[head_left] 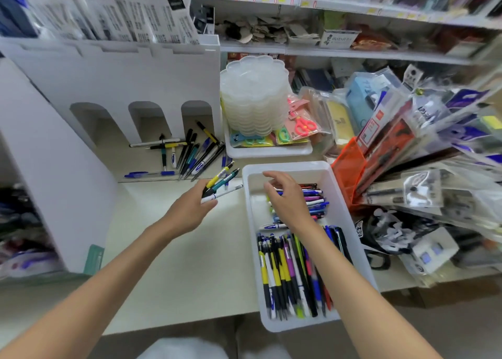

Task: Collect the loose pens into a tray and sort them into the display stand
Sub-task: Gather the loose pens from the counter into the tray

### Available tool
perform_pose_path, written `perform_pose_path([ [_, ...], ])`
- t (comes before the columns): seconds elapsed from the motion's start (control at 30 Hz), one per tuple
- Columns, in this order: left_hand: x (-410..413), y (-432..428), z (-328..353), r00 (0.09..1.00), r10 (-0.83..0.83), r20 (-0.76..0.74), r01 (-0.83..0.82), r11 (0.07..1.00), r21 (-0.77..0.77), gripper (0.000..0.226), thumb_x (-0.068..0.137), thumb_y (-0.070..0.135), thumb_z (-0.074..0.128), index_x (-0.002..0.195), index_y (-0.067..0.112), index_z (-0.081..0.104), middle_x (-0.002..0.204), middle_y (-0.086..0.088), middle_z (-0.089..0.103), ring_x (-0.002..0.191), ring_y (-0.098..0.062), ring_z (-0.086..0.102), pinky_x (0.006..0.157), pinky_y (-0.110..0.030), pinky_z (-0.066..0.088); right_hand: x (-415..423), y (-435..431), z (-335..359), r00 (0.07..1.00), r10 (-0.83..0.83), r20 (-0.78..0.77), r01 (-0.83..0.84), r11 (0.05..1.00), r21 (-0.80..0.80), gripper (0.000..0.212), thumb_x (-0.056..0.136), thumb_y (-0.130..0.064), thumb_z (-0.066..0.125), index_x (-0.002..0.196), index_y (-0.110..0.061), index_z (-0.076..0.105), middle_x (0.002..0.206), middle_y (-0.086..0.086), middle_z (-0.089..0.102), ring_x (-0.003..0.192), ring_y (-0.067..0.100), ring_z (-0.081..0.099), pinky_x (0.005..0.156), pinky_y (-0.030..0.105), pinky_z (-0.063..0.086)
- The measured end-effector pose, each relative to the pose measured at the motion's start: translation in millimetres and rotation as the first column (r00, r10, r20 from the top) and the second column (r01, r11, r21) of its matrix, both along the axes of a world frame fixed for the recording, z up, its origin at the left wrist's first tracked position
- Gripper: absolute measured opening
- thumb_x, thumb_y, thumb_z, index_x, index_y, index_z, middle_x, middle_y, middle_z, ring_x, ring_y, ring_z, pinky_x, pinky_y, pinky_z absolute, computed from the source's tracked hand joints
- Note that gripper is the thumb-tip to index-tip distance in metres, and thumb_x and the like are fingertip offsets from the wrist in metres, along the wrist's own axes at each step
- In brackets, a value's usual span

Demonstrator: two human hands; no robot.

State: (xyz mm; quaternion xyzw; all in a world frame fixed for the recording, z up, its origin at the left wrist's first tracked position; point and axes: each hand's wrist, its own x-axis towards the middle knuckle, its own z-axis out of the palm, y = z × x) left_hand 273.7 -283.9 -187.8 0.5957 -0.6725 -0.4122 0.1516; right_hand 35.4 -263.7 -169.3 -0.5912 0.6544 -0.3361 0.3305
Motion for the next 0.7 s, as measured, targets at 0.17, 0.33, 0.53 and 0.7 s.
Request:
perform_pose_path([
  [0.17,-10,18,12,0.966,0.116,-0.232,-0.097,0.991,0.091,0.029,0.101,0.025,0.055,0.127,0.033,0.044,0.097,0.004,0.051,0.077,-0.013,0.046,0.064,-0.027,0.039,22,-15,11,0.974,0.074,0.215,-0.1,0.989,0.113,0.045,0.101,-0.033,0.05,0.143,-0.02,0.045,0.14,0.003,0.049,0.123,0.015,0.049,0.102,0.036,0.045],
  [0.33,-40,32,19,0.929,0.111,-0.354,-0.023,0.969,0.245,0.03,0.1,0.02,0.056,0.128,0.027,0.047,0.098,0.003,0.052,0.08,-0.012,0.044,0.072,-0.026,0.04,47,-30,14,0.944,-0.104,0.313,0.054,0.985,0.162,0.056,0.097,-0.031,0.058,0.147,-0.018,0.037,0.146,0.008,0.042,0.129,0.019,0.045,0.096,0.031,0.044],
  [0.53,-52,34,27,0.944,0.101,-0.314,0.018,0.934,0.356,0.027,0.095,0.009,0.058,0.119,0.021,0.053,0.089,-0.001,0.047,0.071,-0.011,0.043,0.064,-0.024,0.041,43,-23,17,0.981,0.055,0.186,-0.049,0.998,-0.034,0.034,0.092,-0.015,0.065,0.126,-0.012,0.062,0.12,0.002,0.059,0.107,0.013,0.056,0.074,0.006,0.044],
  [0.7,-80,29,34,0.969,0.058,-0.24,0.027,0.941,0.337,0.03,0.098,0.021,0.059,0.123,0.006,0.052,0.091,-0.005,0.053,0.075,-0.014,0.046,0.064,-0.025,0.043,16,-11,29,0.952,0.231,0.202,-0.217,0.972,-0.088,0.02,0.093,-0.009,0.062,0.112,-0.01,0.068,0.102,0.001,0.064,0.085,0.006,0.057,0.07,0.014,0.049],
])
